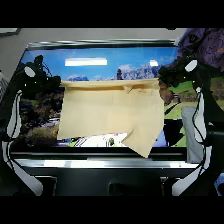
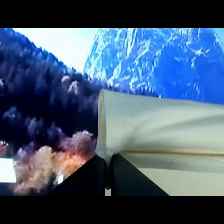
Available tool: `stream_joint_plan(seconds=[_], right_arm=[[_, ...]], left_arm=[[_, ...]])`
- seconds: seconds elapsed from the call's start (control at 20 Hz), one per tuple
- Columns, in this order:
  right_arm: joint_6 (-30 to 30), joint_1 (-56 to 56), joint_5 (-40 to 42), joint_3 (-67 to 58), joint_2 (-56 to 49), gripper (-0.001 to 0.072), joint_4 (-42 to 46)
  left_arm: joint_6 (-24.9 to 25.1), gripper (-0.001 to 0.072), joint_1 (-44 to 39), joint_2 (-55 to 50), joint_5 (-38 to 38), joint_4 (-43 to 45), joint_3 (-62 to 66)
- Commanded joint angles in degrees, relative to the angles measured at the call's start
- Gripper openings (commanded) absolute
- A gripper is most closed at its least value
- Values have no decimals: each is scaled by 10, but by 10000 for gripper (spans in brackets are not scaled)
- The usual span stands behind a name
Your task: Fold the clothes and pants, and hang the long-sleeved shirts on hangers.
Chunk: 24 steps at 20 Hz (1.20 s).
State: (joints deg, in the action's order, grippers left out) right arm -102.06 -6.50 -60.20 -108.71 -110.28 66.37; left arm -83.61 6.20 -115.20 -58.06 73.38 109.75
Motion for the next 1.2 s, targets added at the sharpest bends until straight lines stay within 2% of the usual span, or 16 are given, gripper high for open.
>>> stream_joint_plan(seconds=[0.0,0.25,0.75,0.85,0.9,1.0,1.05,1.1,1.15], right_arm=[[4,0,-75,0,-4,31,42],[3,0,-139,0,-5,31,70],[5,0,-170,0,-37,31,78],[6,0,-177,0,-54,40,74],[12,0,-177,0,-56,102,67],[20,0,-173,0,-56,262,48],[20,0,-174,0,-54,429,40],[20,-1,-177,0,-45,540,38],[21,-3,-179,0,-29,564,39]], left_arm=[[-9,18,0,-4,-101,-2,1],[-15,18,-3,-4,-210,-1,0],[-30,22,-3,-12,-232,-1,-1],[-41,143,-3,-21,-234,-13,0],[-41,258,-3,-23,-233,-21,0],[-60,655,-3,-21,-219,-28,0],[-71,689,-2,-17,-214,-27,5],[-75,689,1,-13,-214,-27,19],[-81,689,5,-4,-215,-25,38]])
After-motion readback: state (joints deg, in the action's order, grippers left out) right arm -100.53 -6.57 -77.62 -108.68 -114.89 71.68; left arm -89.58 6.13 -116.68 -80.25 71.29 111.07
